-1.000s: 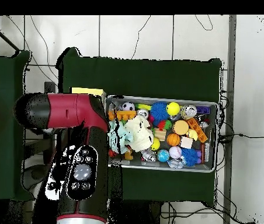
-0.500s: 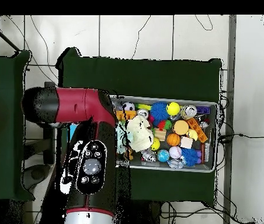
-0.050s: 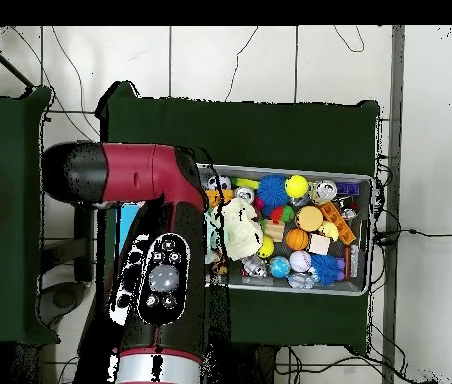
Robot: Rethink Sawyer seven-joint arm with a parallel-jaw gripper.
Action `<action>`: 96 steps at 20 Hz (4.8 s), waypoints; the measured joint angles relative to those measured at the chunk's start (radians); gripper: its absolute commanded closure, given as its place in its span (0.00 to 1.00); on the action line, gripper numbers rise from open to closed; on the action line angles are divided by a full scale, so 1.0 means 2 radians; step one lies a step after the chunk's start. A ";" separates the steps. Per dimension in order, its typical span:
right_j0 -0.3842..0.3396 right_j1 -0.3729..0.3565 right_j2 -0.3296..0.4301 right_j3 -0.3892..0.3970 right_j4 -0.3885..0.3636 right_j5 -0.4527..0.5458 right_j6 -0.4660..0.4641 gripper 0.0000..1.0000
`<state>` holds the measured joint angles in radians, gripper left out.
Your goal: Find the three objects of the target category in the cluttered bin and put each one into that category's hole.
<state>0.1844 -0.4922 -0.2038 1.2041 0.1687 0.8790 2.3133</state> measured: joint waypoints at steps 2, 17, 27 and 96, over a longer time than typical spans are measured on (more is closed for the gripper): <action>0.000 0.005 0.000 -0.004 0.000 -0.005 0.000 1.00; -0.002 0.032 0.000 -0.007 0.000 -0.017 0.000 1.00; -0.005 0.032 0.000 -0.006 0.000 -0.018 0.000 1.00; -0.014 0.082 0.013 -0.020 0.003 -0.096 0.000 1.00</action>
<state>0.1564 -0.3290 -0.1776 1.1650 0.1741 0.6873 2.3133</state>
